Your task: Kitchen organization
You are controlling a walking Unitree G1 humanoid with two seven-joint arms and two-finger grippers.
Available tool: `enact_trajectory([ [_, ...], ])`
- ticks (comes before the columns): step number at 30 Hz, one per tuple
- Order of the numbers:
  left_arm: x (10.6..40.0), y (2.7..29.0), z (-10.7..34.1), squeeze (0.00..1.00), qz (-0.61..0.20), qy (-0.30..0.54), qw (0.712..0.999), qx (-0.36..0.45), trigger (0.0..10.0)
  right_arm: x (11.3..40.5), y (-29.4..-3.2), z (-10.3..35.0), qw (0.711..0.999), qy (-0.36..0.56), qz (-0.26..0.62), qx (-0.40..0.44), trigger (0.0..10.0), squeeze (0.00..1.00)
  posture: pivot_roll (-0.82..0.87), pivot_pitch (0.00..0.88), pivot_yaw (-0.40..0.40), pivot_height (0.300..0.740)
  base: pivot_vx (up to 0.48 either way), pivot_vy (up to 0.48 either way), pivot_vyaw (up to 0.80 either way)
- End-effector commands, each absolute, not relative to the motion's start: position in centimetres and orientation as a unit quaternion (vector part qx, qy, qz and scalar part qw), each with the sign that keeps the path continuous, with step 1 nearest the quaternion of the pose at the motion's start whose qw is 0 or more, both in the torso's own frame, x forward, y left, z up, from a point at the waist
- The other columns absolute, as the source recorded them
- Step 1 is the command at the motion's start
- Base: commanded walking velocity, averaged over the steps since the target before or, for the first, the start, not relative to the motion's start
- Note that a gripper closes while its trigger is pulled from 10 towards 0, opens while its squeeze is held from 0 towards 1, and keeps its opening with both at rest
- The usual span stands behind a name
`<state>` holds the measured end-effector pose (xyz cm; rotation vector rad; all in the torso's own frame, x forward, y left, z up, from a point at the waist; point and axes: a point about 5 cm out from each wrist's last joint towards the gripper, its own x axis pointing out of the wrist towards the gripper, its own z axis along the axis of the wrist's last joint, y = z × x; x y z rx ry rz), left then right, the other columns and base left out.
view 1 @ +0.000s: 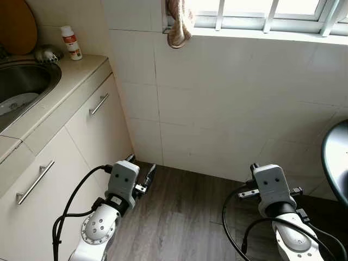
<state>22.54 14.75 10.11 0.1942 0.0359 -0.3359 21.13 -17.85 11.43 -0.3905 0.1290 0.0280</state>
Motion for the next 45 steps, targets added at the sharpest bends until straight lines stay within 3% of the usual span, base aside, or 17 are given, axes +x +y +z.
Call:
enact_trajectory([
  [1,26.1,14.5,8.6,0.0,-0.146,0.066,0.982,0.098,10.0,18.8,-18.1,8.9,0.991,0.071,-0.03,-0.112,10.0,0.0,-0.11,0.0,0.106,0.74,0.0,0.0,0.0],
  [38,26.5,14.1,8.9,0.0,-0.168,0.056,0.978,0.107,10.0,19.1,-18.6,9.5,0.988,0.048,-0.042,-0.144,10.0,0.0,-0.12,0.0,0.115,0.74,0.0,0.0,0.0],
  [45,25.9,14.4,9.2,0.0,-0.176,0.052,0.975,0.122,10.0,19.9,-18.8,10.6,0.969,-0.008,-0.037,-0.244,10.0,0.0,-0.12,0.0,0.112,0.74,0.0,0.0,0.0],
])
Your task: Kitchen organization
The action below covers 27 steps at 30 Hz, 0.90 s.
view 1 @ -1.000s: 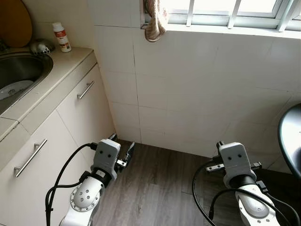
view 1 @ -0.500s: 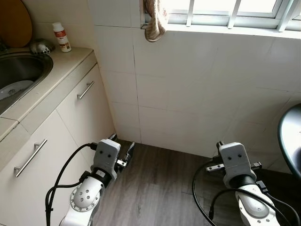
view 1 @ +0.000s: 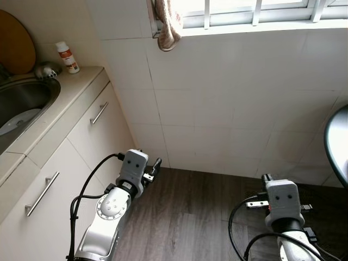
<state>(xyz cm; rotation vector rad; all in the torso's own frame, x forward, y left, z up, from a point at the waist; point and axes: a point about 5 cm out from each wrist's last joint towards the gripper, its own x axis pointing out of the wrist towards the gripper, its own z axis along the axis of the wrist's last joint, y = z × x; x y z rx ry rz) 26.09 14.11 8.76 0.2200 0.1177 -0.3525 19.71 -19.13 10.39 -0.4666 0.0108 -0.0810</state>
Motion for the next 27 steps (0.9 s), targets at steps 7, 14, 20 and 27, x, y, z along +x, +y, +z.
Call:
enact_trajectory([
  [7,25.5,14.8,9.0,0.0,-0.162,0.056,0.977,0.124,10.0,20.8,-18.3,10.8,0.961,-0.036,-0.008,-0.273,10.0,0.0,-0.09,0.0,0.085,0.74,0.0,0.0,0.0],
  [14,24.6,15.2,8.7,0.0,-0.141,0.066,0.98,0.122,10.0,21.4,-17.7,10.4,0.957,-0.043,0.022,-0.285,10.0,0.0,-0.05,0.0,0.031,0.74,0.0,0.0,0.0],
  [20,23.9,15.2,8.7,0.0,-0.124,0.061,0.981,0.137,10.0,22.0,-17.5,10.2,0.958,-0.046,0.041,-0.28,10.0,0.0,-0.03,0.0,0.0,0.74,0.0,0.0,0.0],
  [27,24.4,15.8,9.2,0.0,-0.124,0.049,0.98,0.147,10.0,22.9,-17.2,10.3,0.958,-0.057,0.04,-0.277,10.0,0.0,-0.02,0.0,-0.006,0.74,0.0,0.0,0.0],
])
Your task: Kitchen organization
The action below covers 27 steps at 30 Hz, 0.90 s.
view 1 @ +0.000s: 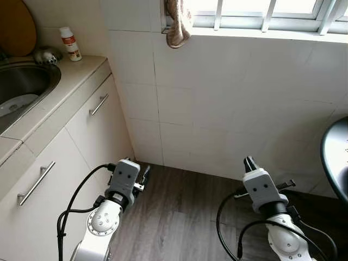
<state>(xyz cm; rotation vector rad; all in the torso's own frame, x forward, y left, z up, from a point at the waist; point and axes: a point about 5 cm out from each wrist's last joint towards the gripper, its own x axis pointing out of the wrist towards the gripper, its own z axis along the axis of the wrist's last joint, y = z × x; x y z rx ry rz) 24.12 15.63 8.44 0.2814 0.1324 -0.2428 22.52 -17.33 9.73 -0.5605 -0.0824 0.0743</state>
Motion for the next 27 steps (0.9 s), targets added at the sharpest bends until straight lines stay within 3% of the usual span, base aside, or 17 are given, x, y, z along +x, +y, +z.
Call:
enact_trajectory([
  [1,24.4,15.8,9.3,0.0,-0.125,0.048,0.98,0.147,10.0,23.0,-17.3,10.5,0.958,-0.059,0.041,-0.277,10.0,0.0,-0.02,0.0,-0.009,0.74,0.0,0.0,0.0],
  [8,24.2,15.0,9.1,0.0,-0.113,0.037,0.982,0.144,10.0,23.9,-17.7,10.3,0.96,-0.055,0.038,-0.271,10.0,0.0,0.0,0.0,-0.034,0.74,0.0,0.0,0.0],
  [27,25.0,15.7,10.3,0.0,-0.105,-0.012,0.978,0.18,10.0,23.0,-18.1,10.3,0.963,-0.042,-0.005,-0.267,10.0,0.0,-0.05,0.0,0.035,0.74,0.0,0.0,0.0],
])
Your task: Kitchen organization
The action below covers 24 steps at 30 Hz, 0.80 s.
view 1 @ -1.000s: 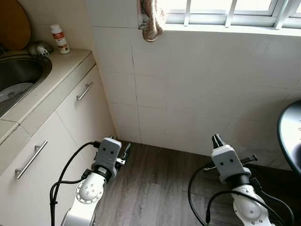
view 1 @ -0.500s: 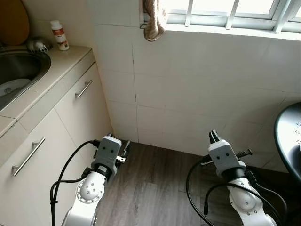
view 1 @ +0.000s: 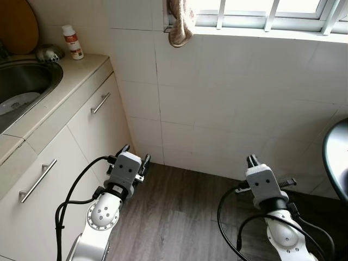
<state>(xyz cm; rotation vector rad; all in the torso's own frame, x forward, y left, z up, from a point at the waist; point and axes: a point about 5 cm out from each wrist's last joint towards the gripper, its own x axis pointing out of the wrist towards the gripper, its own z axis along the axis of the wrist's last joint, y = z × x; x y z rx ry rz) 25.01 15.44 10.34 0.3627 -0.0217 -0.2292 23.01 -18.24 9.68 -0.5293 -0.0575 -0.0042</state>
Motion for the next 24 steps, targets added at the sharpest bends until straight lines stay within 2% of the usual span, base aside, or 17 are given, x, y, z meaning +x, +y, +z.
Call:
enact_trajectory([
  [1,25.0,15.8,10.4,0.0,-0.101,-0.016,0.979,0.178,10.0,23.0,-18.0,10.3,0.962,-0.042,-0.004,-0.269,10.0,0.0,-0.05,0.0,0.034,0.74,0.0,0.0,0.0],
  [6,24.9,15.6,10.4,0.0,-0.115,-0.014,0.978,0.173,10.0,23.1,-18.0,10.4,0.963,-0.042,-0.007,-0.267,10.0,0.0,-0.04,0.0,0.031,0.74,0.0,0.0,0.0],
  [9,24.5,15.1,10.4,0.0,-0.154,-0.01,0.98,0.127,10.0,23.1,-18.1,10.5,0.963,-0.04,-0.011,-0.266,10.0,0.0,-0.04,0.0,0.033,0.74,0.0,0.0,0.0],
  [14,24.6,15.2,10.7,0.0,-0.148,-0.015,0.981,0.128,10.0,23.3,-19.0,10.4,0.965,-0.024,-0.04,-0.259,10.0,0.0,-0.04,0.0,0.034,0.74,0.0,0.0,0.0],
  [21,24.7,14.7,10.7,0.0,-0.18,-0.016,0.975,0.131,10.0,23.6,-19.4,11.0,0.958,-0.036,-0.056,-0.28,10.0,0.0,-0.04,0.0,0.034,0.74,0.0,0.0,0.0],
  [24,24.9,14.5,10.6,0.0,-0.181,-0.01,0.976,0.123,10.0,23.7,-19.8,11.2,0.951,-0.041,-0.067,-0.299,10.0,0.0,-0.05,0.0,0.031,0.74,0.0,-0.322,0.0],
])
